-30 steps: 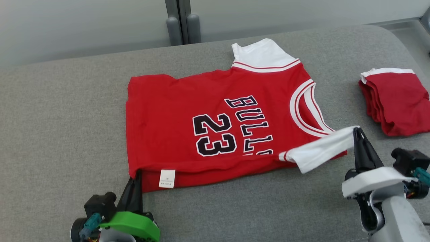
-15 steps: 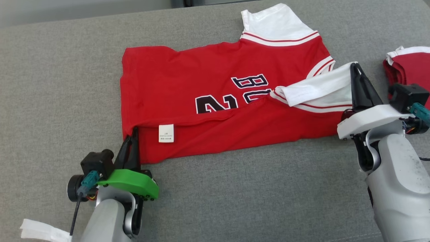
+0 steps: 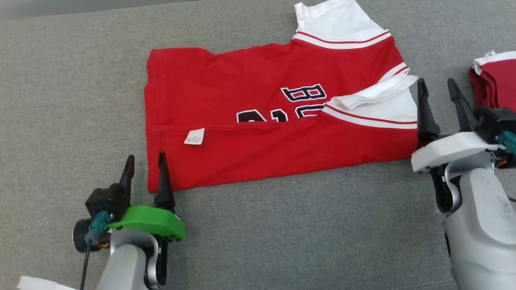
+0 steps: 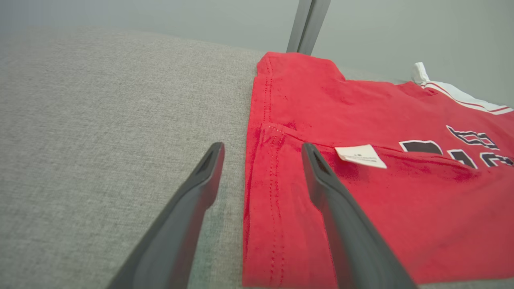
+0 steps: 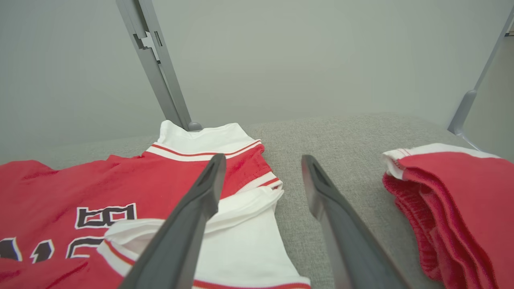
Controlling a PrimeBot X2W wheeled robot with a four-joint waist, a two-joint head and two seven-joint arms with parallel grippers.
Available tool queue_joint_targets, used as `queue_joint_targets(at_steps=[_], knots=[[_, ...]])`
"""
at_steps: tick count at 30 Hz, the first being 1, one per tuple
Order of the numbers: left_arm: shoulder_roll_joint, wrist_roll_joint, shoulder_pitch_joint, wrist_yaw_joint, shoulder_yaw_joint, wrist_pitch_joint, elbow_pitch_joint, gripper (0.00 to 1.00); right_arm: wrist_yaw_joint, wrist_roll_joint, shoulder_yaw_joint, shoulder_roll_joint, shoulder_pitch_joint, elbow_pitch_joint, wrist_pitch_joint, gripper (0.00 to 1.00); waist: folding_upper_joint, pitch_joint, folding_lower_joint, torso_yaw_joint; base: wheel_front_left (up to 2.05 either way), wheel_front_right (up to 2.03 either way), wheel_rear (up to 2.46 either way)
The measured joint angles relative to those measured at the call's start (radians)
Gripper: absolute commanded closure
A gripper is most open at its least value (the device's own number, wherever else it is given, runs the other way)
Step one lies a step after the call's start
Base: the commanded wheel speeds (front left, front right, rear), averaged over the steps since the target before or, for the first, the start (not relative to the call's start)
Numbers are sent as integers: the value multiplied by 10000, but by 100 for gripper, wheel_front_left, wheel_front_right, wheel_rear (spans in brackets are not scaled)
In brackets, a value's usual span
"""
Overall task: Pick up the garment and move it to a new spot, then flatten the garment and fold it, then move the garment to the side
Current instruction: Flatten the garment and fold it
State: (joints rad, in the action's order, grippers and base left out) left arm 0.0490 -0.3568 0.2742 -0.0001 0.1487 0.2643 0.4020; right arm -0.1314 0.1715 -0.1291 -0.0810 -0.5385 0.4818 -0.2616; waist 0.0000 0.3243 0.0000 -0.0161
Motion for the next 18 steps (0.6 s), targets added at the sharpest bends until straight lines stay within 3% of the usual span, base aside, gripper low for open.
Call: queue_joint_targets(at_steps=[9,18], knots=[[-8,-257,-818,176,215,0,209,0,0,-217,-527,242,1696,-151,0,0,0,-197,0,-166,0,0,0],[-8,-157,-241,284,151,58,1411,0,0,-341,-424,295,1353,1235,-2,0,0,57,0,-245,0,0,0]])
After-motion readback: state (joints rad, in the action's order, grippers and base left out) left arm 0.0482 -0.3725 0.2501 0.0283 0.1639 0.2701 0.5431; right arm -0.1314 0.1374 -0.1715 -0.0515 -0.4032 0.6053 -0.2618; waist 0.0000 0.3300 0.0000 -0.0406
